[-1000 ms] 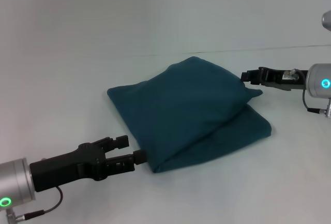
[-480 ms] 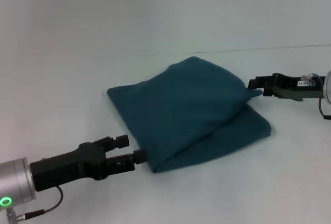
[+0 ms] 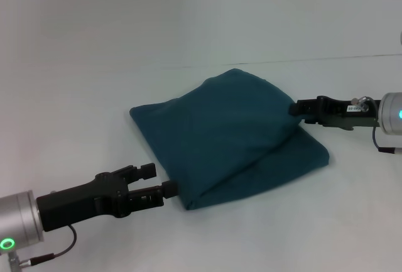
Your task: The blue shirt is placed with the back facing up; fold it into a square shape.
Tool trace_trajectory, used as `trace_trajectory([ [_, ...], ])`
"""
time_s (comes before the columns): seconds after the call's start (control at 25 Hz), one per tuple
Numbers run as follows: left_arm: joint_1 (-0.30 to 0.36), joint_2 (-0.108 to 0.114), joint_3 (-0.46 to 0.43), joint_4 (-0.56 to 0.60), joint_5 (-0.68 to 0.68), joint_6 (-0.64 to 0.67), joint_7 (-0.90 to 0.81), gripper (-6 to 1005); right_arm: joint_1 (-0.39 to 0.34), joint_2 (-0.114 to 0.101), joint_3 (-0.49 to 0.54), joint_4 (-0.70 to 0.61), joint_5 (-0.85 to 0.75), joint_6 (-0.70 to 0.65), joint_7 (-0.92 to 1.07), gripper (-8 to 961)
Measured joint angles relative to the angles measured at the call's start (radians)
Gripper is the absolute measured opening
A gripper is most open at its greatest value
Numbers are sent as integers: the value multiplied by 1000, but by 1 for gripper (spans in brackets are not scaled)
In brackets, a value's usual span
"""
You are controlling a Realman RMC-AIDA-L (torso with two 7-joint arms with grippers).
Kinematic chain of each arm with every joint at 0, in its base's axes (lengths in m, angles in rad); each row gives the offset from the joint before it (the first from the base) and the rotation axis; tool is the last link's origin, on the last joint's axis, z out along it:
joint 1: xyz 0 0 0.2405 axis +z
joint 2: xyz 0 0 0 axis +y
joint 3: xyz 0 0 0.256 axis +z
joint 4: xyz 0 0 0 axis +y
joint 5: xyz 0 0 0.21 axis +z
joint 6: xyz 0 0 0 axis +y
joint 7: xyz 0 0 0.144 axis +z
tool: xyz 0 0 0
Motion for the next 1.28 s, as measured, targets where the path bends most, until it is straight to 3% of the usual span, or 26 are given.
trace_trajectory([
  [0.28,0,2,0,0,0,-2,2,950,8,6,5,23,16,38,2,482],
  [0.68,-1,4,0,0,0,-2,1,950,-5,15,5,28,97,36,-91,61],
  [1.04,-1,5,-3,0,0,-2,0,950,-6,29,5,8,227,-77,-296,61],
  [1.28,0,5,-7,0,0,-2,0,950,-13,41,5,-70,246,-137,-324,61],
])
